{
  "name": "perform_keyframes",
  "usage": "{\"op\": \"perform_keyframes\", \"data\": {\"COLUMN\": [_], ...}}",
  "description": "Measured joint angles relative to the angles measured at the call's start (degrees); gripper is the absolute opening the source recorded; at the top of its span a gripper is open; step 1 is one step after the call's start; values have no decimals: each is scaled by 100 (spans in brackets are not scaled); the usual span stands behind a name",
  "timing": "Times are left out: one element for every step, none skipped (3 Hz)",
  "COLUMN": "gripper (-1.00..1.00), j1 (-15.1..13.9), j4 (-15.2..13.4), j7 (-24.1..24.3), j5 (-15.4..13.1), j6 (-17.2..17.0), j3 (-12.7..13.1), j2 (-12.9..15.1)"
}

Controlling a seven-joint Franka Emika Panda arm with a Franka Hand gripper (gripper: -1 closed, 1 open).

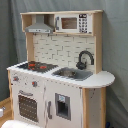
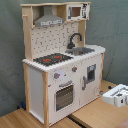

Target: Play with the kitchen

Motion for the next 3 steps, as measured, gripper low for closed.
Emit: {"op": "perform_keyframes", "data": {"gripper": [100, 100, 100], "j1": [-370, -469, -648], "j4": [101, 150, 254], "j7": [211, 795, 1350], "j5": [80, 77, 69], "j6": [3, 3, 33], "j3": [-367, -424, -425], "j2": [127, 58, 57]}}
